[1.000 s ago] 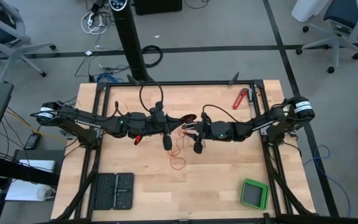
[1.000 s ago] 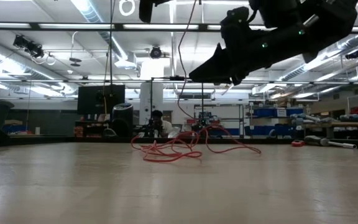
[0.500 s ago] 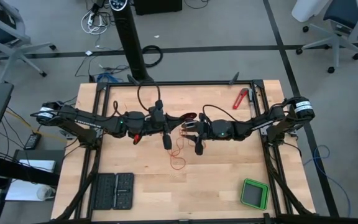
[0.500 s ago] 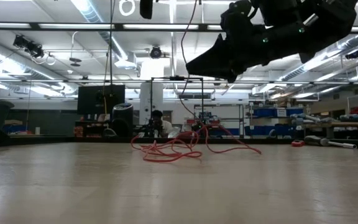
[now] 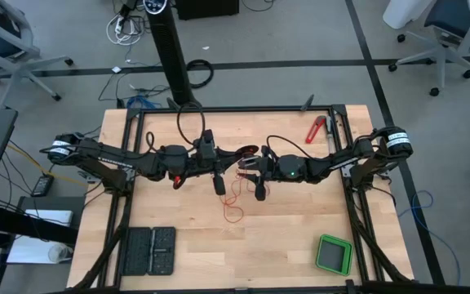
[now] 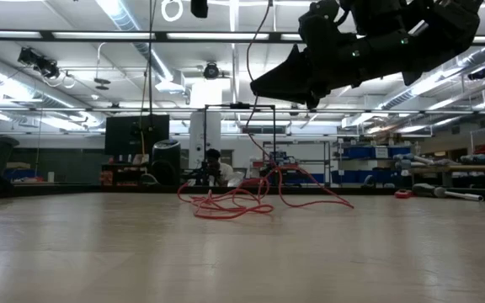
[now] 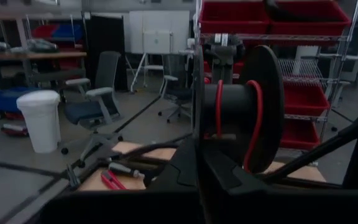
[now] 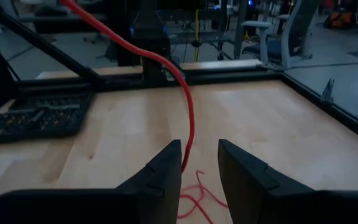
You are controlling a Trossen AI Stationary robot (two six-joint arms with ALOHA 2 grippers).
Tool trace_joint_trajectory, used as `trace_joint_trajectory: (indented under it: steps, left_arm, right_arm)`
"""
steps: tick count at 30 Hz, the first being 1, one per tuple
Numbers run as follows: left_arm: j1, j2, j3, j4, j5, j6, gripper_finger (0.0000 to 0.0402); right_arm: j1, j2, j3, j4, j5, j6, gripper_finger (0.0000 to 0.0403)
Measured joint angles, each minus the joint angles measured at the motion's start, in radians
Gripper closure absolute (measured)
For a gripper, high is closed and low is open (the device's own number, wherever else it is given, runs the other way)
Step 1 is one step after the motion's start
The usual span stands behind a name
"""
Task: Coil cords
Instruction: Coil the red wire onto the black spool
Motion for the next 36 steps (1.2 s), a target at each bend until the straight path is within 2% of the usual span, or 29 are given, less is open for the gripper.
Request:
trace_joint_trajectory:
  steps: [13,18,22,27,36]
  left_arm:
    - [0.0,0.0,0.0,0.035,-0.001,0.012,0.04]
    - [0.0,0.0,0.0,0.028,-0.001,0.012,0.04]
    - [0.0,0.0,0.0,0.018,0.0,0.012,0.04]
    - [0.0,0.0,0.0,-0.067,-0.001,0.012,0.04]
    - [0.0,0.0,0.0,-0.208,-0.034,0.011,0.04]
  right_arm:
    - [0.0,0.0,0.0,0.042,0.0,-0.021,0.0331]
    - [0.0,0.0,0.0,0.039,0.0,-0.027,0.0388]
    - [0.0,0.0,0.0,0.017,0.001,-0.033,0.0396]
    - [0.001,-0.052,0.0,-0.12,0.048,-0.051,0.04]
    - [0.001,-0.317,0.0,-0.533,0.168,-0.087,0.0402]
